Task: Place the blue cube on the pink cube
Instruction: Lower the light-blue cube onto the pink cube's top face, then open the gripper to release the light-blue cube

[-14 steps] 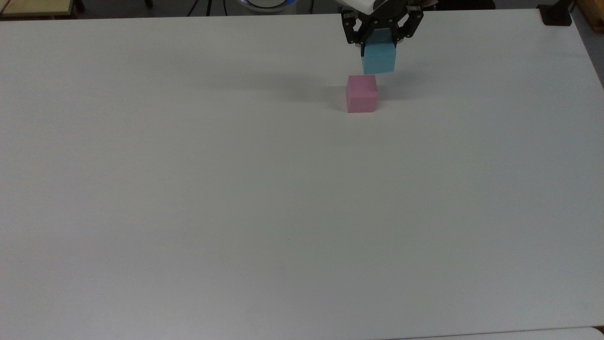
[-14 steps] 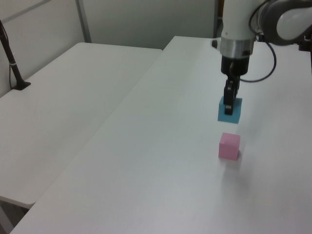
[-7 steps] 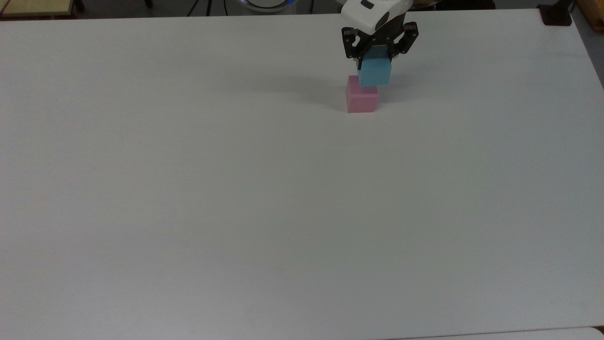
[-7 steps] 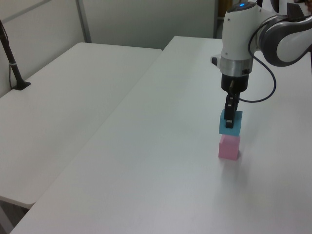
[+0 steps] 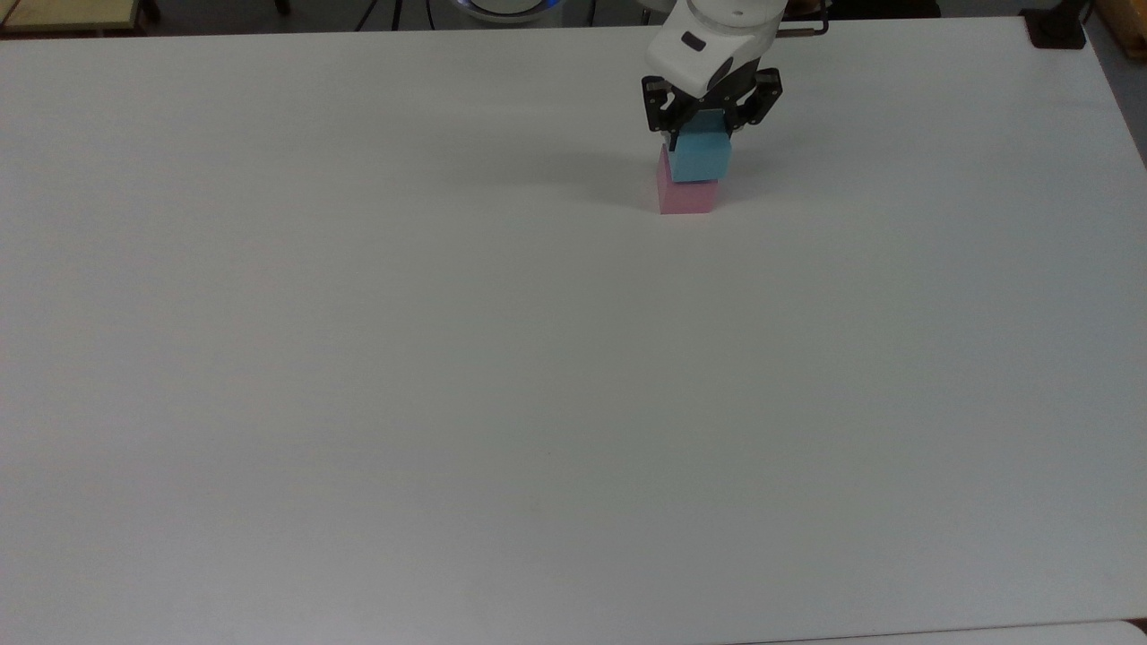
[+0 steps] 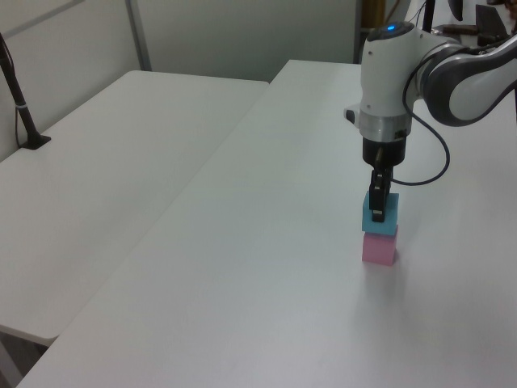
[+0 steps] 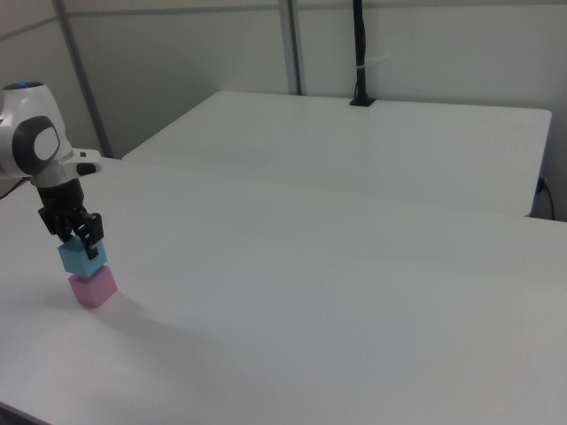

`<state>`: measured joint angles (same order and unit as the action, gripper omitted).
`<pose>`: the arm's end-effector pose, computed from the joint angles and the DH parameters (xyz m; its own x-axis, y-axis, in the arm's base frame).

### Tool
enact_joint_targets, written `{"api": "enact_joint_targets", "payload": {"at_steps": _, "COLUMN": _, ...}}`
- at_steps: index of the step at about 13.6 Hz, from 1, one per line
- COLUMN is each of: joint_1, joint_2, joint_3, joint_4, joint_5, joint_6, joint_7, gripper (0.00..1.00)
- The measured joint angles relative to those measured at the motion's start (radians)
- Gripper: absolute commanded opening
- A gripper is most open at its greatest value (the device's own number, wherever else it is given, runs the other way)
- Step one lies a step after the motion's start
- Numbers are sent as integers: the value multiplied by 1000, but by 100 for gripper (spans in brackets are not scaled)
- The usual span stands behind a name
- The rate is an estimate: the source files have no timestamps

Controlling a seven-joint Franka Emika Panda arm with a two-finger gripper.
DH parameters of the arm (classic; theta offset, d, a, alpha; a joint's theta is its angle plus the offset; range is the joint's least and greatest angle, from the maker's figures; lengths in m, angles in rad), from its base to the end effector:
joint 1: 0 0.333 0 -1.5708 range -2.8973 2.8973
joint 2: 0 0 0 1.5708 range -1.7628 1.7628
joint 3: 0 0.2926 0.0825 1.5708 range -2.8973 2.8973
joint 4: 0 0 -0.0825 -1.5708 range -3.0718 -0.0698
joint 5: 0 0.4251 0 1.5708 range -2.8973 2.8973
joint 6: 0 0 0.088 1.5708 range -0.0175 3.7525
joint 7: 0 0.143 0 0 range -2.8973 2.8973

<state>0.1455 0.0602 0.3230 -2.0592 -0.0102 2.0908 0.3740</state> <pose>0.5265 0.2654 0.3252 0.9947 0.0992 -0.0274 0.0992 -0.9951 -0.0004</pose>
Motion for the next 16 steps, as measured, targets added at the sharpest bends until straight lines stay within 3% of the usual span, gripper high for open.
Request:
{"api": "enact_joint_targets", "payload": {"at_steps": 2, "joint_1": 0, "joint_2": 9, "joint_3": 0, "joint_4": 0, "joint_5": -9, "joint_6": 2, "joint_7": 8, "gripper": 48}}
{"api": "enact_joint_targets", "payload": {"at_steps": 4, "joint_1": 0, "joint_2": 9, "joint_3": 0, "joint_4": 0, "joint_5": -12, "joint_6": 2, "joint_7": 12, "gripper": 60}}
{"api": "enact_joint_targets", "payload": {"at_steps": 8, "joint_1": 12, "joint_2": 9, "joint_3": 1, "joint_4": 0, "joint_5": -43, "joint_6": 2, "joint_7": 22, "gripper": 98}}
{"api": "enact_joint_targets", "payload": {"at_steps": 16, "joint_1": 24, "joint_2": 8, "joint_3": 1, "joint_4": 1, "joint_5": -95, "joint_6": -23, "joint_7": 84, "gripper": 100}}
